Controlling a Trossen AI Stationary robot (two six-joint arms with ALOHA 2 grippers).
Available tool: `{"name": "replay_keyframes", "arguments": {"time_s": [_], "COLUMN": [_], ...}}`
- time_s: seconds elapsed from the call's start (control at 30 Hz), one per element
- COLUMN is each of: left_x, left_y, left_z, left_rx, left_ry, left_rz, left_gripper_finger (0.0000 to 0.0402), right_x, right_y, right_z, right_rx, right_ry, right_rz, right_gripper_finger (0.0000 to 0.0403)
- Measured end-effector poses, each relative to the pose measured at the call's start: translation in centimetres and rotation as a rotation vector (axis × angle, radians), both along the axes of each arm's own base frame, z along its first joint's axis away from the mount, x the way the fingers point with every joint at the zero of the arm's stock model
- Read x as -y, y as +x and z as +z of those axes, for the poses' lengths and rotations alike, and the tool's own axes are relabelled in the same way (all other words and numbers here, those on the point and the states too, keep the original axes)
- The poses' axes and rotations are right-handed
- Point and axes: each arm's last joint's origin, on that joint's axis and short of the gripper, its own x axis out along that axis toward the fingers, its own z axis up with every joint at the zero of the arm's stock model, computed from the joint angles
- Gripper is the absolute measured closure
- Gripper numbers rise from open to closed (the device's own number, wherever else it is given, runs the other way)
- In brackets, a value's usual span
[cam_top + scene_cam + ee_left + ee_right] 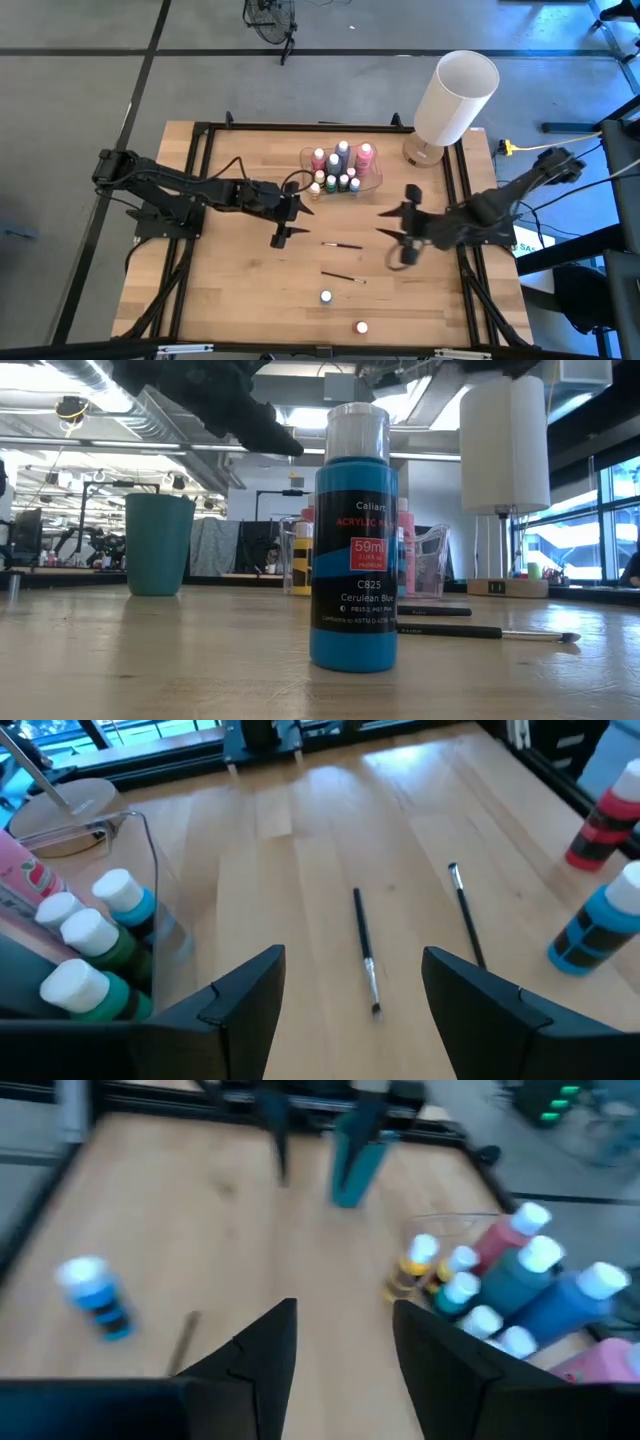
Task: Pick & Place Paint Supplies
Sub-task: Put the black paint brush into the green cup
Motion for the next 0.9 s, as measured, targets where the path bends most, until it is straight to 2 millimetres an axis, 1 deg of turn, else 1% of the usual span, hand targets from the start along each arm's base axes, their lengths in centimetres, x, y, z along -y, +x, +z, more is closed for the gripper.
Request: {"name": "replay_keyframes", "arguments": {"time_s": [0.1,0.17,0.23,0.3,0.4,0.47,0.53,0.6,0.77,0.9], "left_x": [0.1,0.3,0.6,0.7,0.7,0.9,1.2,1.5,2.3,2.5], "left_y": [0.4,0.8,1.5,2.6,4.0,4.8,5.4,6.0,6.8,6.9], "left_z": [-0.1,-0.6,-1.3,-2.3,-3.9,-4.3,-4.6,-4.9,-5.9,-7.2], "left_rx": [0.017,0.016,0.031,0.064,0.034,0.001,-0.053,-0.103,-0.177,-0.228], "left_ry": [-0.033,-0.046,-0.038,-0.022,-0.044,-0.075,-0.081,-0.075,-0.075,-0.104], "left_rz": [0.015,0.016,0.002,-0.023,-0.081,-0.102,-0.106,-0.109,-0.118,-0.063], "left_gripper_finger": [0.0169,0.0169,0.0169,0.0169,0.0169,0.0169,0.0169,0.0169,0.0169,0.0169], "right_x": [-0.4,-0.7,-1.0,-1.4,-2.1,-2.4,-2.7,-2.8,-3.0,-3.0], "right_y": [-2.4,-3.6,-4.6,-5.0,-5.0,-4.9,-4.7,-4.6,-4.4,-4.4], "right_z": [1.2,1.9,2.4,2.5,2.0,1.5,0.5,-0.3,-1.4,-1.3], "right_rx": [0.010,0.033,0.062,0.092,0.145,0.181,0.183,0.205,0.242,0.268], "right_ry": [0.060,0.083,0.072,0.043,0.024,0.018,0.013,0.042,0.076,0.082], "right_rz": [0.124,0.212,0.276,0.328,0.356,0.371,0.379,0.370,0.364,0.367], "right_gripper_finger": [0.0233,0.0233,0.0233,0.0233,0.0233,0.0233,0.0233,0.0233,0.0233,0.0233]}}
